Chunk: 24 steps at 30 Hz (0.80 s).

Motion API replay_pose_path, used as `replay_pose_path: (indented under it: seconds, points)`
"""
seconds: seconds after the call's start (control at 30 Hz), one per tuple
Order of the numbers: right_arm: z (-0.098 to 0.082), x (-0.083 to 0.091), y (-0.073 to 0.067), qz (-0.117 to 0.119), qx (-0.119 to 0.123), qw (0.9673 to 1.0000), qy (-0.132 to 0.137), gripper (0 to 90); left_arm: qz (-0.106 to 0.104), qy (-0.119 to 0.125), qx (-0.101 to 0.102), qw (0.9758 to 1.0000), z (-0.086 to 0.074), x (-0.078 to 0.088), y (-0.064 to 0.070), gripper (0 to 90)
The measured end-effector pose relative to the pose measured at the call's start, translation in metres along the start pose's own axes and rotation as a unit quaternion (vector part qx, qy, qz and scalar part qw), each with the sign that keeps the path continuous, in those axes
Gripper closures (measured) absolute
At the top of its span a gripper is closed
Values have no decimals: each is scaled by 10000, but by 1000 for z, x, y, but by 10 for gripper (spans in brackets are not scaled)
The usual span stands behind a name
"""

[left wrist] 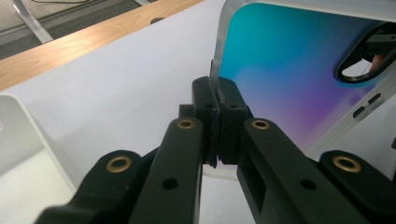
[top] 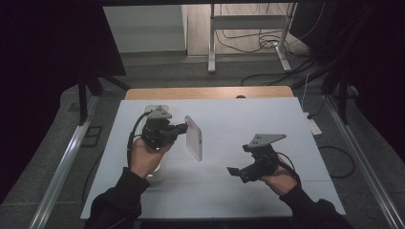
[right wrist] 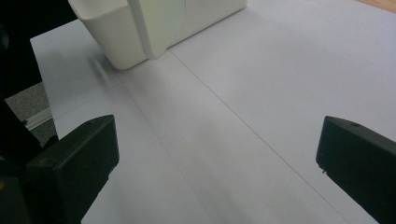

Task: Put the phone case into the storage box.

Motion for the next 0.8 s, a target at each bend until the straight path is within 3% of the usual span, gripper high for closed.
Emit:
replay_pose_path:
  seconds: [0.8]
  points:
    - [-18,21,13,-303,-109,9995,-69,0,282,155,217,9992,-1,21,-25,883]
Point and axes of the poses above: each handheld gripper's, and its own axes: x roughly backward along the jaws, z roughly out of its top, y roughly to its right, the point moved 9 cm from there along -x, roughly forward along the jaws, and after that the axes turned 2 degrees about -z, right-handed, at the moved point
